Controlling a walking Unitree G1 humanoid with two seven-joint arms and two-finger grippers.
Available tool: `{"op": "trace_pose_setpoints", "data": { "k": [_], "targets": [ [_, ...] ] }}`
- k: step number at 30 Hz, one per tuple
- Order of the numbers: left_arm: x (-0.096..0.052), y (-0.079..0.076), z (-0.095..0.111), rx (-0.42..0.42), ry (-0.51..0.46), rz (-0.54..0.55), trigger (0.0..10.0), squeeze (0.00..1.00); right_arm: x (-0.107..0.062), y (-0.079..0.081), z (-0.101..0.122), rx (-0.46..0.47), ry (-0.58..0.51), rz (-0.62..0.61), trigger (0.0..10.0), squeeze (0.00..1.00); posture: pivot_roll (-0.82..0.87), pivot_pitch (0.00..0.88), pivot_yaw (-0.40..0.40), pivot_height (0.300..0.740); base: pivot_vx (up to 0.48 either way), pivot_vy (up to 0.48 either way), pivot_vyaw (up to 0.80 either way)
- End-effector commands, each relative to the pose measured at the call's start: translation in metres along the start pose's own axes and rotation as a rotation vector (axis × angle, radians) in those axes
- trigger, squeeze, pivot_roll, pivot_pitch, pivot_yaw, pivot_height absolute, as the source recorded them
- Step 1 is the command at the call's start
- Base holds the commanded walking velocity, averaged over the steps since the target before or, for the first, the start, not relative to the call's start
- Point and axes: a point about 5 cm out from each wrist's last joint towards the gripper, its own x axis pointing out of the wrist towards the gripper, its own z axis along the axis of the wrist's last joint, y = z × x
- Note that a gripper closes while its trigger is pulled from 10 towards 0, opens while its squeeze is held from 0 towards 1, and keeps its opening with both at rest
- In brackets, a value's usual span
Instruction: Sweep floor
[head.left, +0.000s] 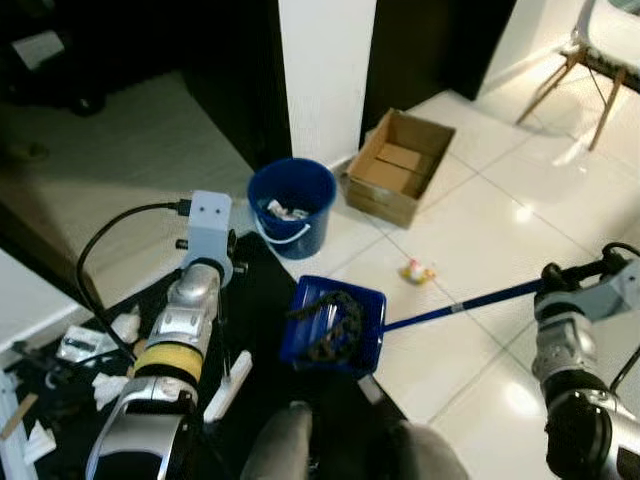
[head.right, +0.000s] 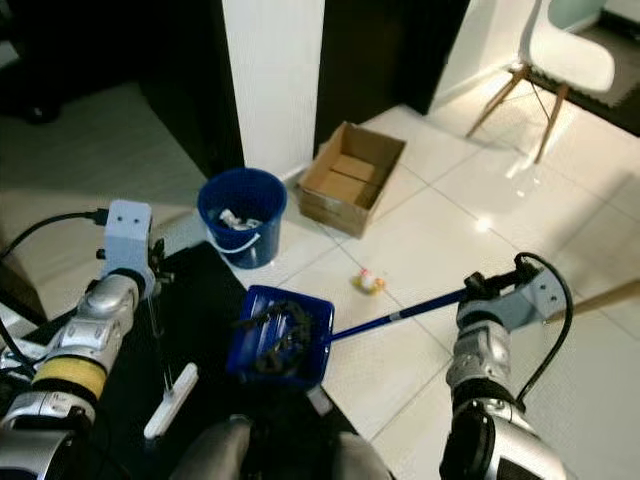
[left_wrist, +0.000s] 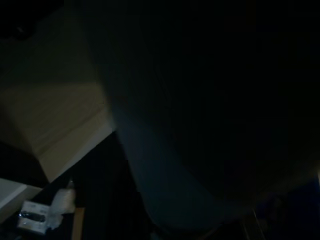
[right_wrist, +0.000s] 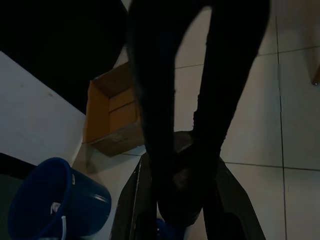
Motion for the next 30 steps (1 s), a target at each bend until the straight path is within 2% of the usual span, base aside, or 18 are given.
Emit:
{"op": "trace_pose_setpoints", "data": {
  "k": [1,6,18,24,26,27,29,30],
  "targets": [
    [0.001,-0.001,0.002,0.009,-0.002,-0.002,10.0,0.00,0.003,0.001,0.009,0.024,-0.039,0.003,10.0,0.00,0.03,0.060,0.010,0.740,0.000,-0.480,0.00],
    [0.001,-0.001,0.003,0.012,-0.004,0.003,10.0,0.00,0.005,0.000,0.014,0.023,-0.046,0.000,10.0,0.00,0.03,0.065,0.012,0.740,0.000,-0.480,0.00],
    [0.002,0.008,0.001,0.039,0.017,0.025,10.0,0.00,0.018,0.006,0.047,-0.027,-0.083,0.041,10.0,0.00,0.04,0.068,0.009,0.740,0.000,0.000,0.00],
    [0.003,0.010,0.002,0.040,0.023,0.032,10.0,0.00,0.022,0.005,0.059,-0.136,-0.068,0.069,10.0,0.00,0.04,0.069,0.008,0.740,0.000,0.000,0.00],
    [0.003,0.011,0.002,0.038,0.025,0.036,10.0,0.00,0.022,0.005,0.059,-0.160,-0.055,0.075,10.0,0.00,0.04,0.069,0.008,0.740,0.000,-0.480,0.00],
    [0.003,0.010,0.001,0.032,0.030,0.039,10.0,0.00,0.022,0.005,0.057,-0.214,-0.028,0.090,10.0,0.00,0.03,0.070,0.005,0.740,0.000,-0.480,0.00],
    [0.004,0.010,0.001,0.030,0.031,0.038,10.0,0.00,0.022,0.005,0.056,-0.236,-0.017,0.095,10.0,0.00,0.03,0.072,0.003,0.740,0.000,-0.480,0.00],
    [0.004,0.009,0.001,0.028,0.030,0.036,10.0,0.00,0.021,0.004,0.054,-0.299,-0.006,0.099,10.0,0.00,0.03,0.072,0.002,0.740,0.000,-0.480,0.00]
  ]
}}
